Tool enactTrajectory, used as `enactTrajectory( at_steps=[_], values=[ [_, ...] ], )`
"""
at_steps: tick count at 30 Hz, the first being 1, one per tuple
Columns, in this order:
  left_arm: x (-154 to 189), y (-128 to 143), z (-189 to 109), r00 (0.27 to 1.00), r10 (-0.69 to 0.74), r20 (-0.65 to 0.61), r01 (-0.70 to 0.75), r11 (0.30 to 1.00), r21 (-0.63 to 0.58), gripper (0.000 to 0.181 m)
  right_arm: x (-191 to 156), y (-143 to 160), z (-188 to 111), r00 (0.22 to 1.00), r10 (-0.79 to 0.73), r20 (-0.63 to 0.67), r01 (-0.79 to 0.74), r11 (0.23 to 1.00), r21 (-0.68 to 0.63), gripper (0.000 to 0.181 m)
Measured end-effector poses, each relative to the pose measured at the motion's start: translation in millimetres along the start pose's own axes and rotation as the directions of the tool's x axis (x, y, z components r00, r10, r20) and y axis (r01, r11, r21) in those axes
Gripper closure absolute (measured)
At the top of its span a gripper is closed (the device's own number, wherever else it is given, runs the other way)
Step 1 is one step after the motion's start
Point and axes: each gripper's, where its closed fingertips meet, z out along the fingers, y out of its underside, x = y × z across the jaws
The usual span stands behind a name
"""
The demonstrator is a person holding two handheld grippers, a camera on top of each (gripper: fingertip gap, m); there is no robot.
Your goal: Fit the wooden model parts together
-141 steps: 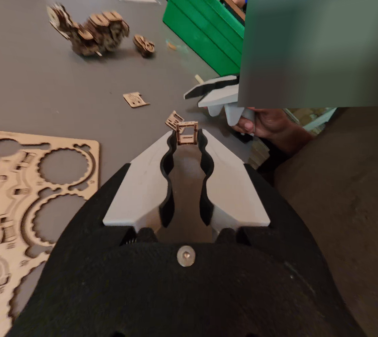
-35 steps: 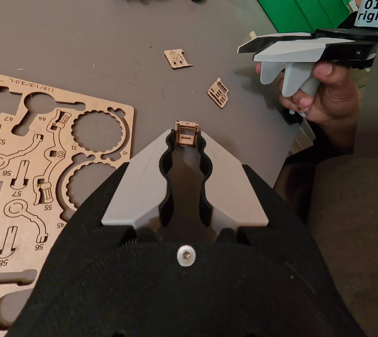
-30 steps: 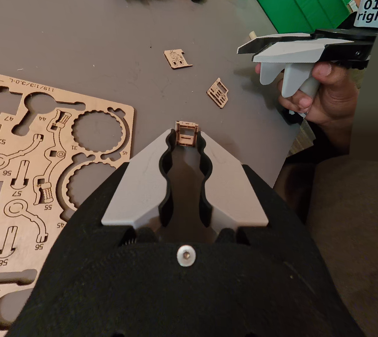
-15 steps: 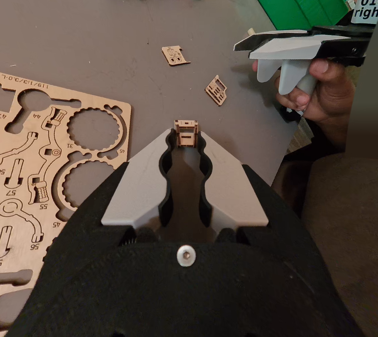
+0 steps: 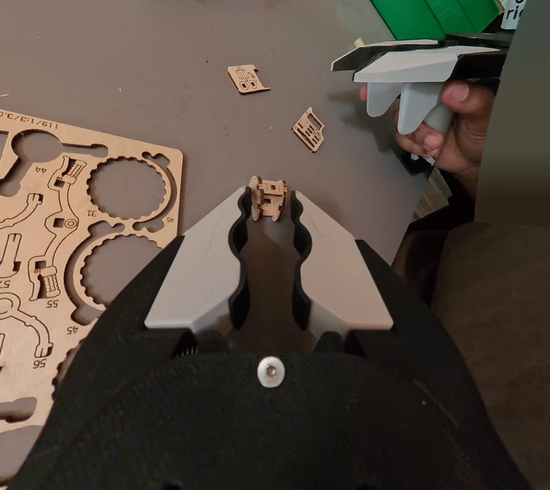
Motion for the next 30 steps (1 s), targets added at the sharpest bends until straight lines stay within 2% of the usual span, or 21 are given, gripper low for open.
enactTrajectory(
  at_steps=[9,14,17,23,26,28,30],
  values=[
    [3,-5,-3,0.999,-0.023,-0.03,0.024,0.999,0.028,0.15,2,-1,2,1.0,-0.019,-0.009,0.019,1.0,-0.005,0.154],
    [5,-24,-11,0.998,-0.02,-0.064,0.029,0.991,0.129,0.148,-3,-16,10,0.993,-0.114,-0.013,0.115,0.993,0.025,0.155],
    [6,-34,-17,0.998,0.005,-0.061,0.007,0.981,0.194,0.148,3,-8,28,0.975,-0.217,-0.052,0.21,0.971,-0.11,0.143],
    [11,-38,-26,0.997,0.049,-0.054,-0.034,0.968,0.249,0.149,22,8,59,0.901,-0.423,-0.094,0.37,0.863,-0.344,0.123],
    [14,-38,-28,0.996,0.075,-0.043,-0.061,0.964,0.26,0.149,12,18,61,0.906,-0.419,-0.058,0.366,0.845,-0.389,0.124],
    [16,-38,-28,0.995,0.088,-0.039,-0.075,0.962,0.263,0.15,-12,30,59,0.937,-0.344,0.058,0.338,0.85,-0.404,0.132],
    [18,-37,-28,0.994,0.099,-0.035,-0.086,0.961,0.263,0.151,-22,25,59,0.948,-0.309,0.08,0.317,0.882,-0.348,0.13]
  ],
)
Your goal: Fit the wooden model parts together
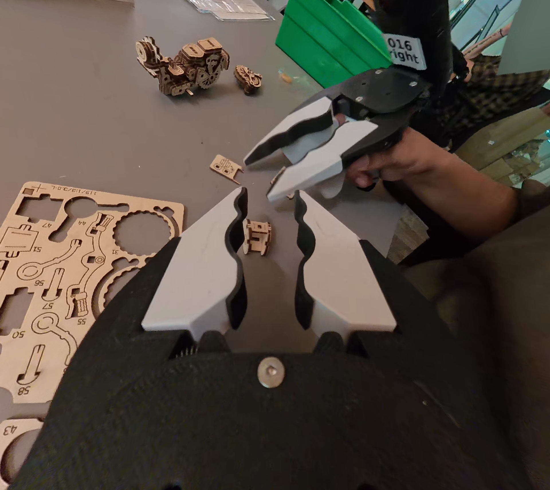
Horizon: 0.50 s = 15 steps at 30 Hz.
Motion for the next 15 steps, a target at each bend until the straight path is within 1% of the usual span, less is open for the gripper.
enactTrajectory(
  at_steps=[3,5,6,8,12,13,15],
  values=[
    [0,-1,-1,1.0,-0.004,0.004,0.004,1.0,0.011,0.152,13,-13,-11,0.998,-0.017,-0.064,0.022,0.996,0.087,0.138],
    [-1,-3,-3,0.999,-0.032,-0.002,0.032,0.999,0.028,0.153,18,-16,-13,0.998,-0.014,-0.063,0.021,0.994,0.107,0.144],
    [-2,-5,-4,0.999,-0.046,-0.005,0.046,0.998,0.038,0.153,19,-15,-12,0.998,-0.016,-0.057,0.022,0.995,0.1,0.144],
    [-4,-8,-6,0.998,-0.064,-0.004,0.064,0.996,0.058,0.154,26,-10,-8,0.996,-0.054,-0.076,0.059,0.997,0.055,0.143],
    [-5,-9,-7,0.998,-0.066,-0.003,0.066,0.995,0.07,0.154,48,-4,-5,0.954,-0.241,-0.177,0.228,0.97,-0.089,0.148],
    [-4,-9,-7,0.998,-0.064,-0.006,0.064,0.996,0.067,0.154,48,-3,-3,0.949,-0.26,-0.177,0.241,0.963,-0.12,0.15],
    [-1,-7,-6,0.999,-0.053,-0.007,0.054,0.997,0.06,0.154,38,2,5,0.967,-0.222,-0.127,0.201,0.966,-0.161,0.157]
  ],
)
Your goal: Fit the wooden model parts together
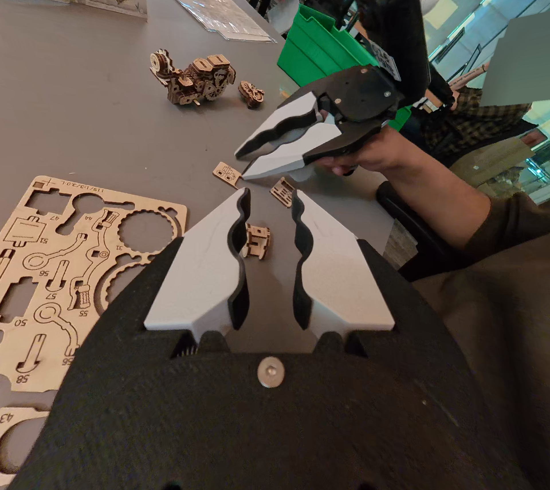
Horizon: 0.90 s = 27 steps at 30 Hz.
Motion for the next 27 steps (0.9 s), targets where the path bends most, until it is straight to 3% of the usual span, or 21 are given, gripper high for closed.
enactTrajectory(
  at_steps=[3,10,13,17,27],
  values=[
    [1,1,0,1.0,0.019,0.009,-0.019,1.0,-0.005,0.156,-33,-5,6,0.989,0.061,0.131,-0.064,0.998,0.02,0.161],
    [-1,-1,-2,1.0,0.005,0.009,-0.005,1.0,0.006,0.157,-15,-24,-5,1.0,0.004,0.008,-0.006,0.988,0.154,0.158],
    [-12,-4,-6,0.998,-0.003,0.061,0.002,1.0,0.02,0.16,-17,-21,0,1.0,0.013,0.019,-0.016,0.99,0.142,0.158],
    [-27,-6,-11,0.992,-0.051,0.118,0.047,0.998,0.035,0.16,-23,-20,7,0.996,-0.083,-0.019,0.084,0.989,0.118,0.157],
    [-40,-10,-16,0.982,-0.139,0.126,0.131,0.989,0.075,0.16,-48,-31,20,0.987,-0.159,0.034,0.155,0.983,0.098,0.153]
  ],
)
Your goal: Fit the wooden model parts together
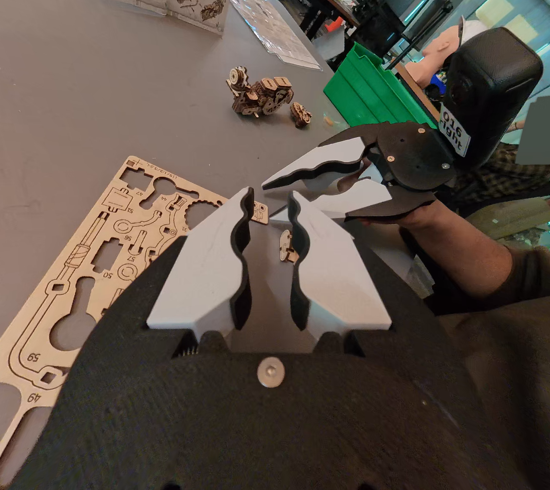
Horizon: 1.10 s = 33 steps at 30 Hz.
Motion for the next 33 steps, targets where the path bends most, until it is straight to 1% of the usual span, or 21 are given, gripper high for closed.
enactTrajectory(
  at_steps=[5,9,11,15,18,21,24,28,30,31,33],
  values=[
    [1,1,0,1.0,-0.007,-0.01,0.007,1.0,-0.005,0.159,-2,6,8,1.0,0.012,0.019,-0.011,0.999,-0.05,0.15],
    [1,2,1,1.0,-0.01,-0.014,0.01,1.0,-0.009,0.16,-1,7,8,1.0,0.009,0.007,-0.008,0.998,-0.055,0.153],
    [2,3,1,1.0,-0.013,-0.018,0.013,1.0,-0.011,0.16,1,7,7,1.0,0.018,0.0,-0.018,0.998,-0.055,0.161],
    [4,4,1,1.0,-0.015,-0.027,0.015,1.0,-0.015,0.16,6,8,5,0.999,0.027,-0.018,-0.028,0.998,-0.051,0.161],
    [5,5,2,0.999,-0.016,-0.034,0.015,1.0,-0.019,0.16,8,1,-3,0.999,0.023,-0.041,-0.023,1.0,0.004,0.161],
    [11,6,3,0.997,-0.029,-0.074,0.028,0.999,-0.024,0.159,5,-18,-17,0.998,-0.006,-0.065,0.014,0.993,0.118,0.161],
    [24,4,2,0.983,-0.078,-0.168,0.076,0.997,-0.02,0.158,-1,-35,-31,0.993,-0.056,-0.107,0.078,0.973,0.215,0.161],
    [32,0,0,0.949,-0.172,-0.264,0.175,0.984,-0.012,0.154,-12,-47,-43,0.982,-0.113,-0.149,0.153,0.944,0.294,0.161],
    [34,-7,-4,0.934,-0.197,-0.299,0.212,0.977,0.018,0.152,-16,-47,-44,0.988,-0.094,-0.121,0.127,0.944,0.305,0.161],
    [36,-12,-7,0.928,-0.193,-0.318,0.217,0.975,0.041,0.152,-19,-46,-44,0.995,-0.06,-0.076,0.081,0.949,0.303,0.161],
    [40,-20,-12,0.929,-0.146,-0.341,0.183,0.98,0.081,0.147,-25,-45,-44,0.997,0.042,0.06,-0.058,0.953,0.297,0.161]
  ],
)
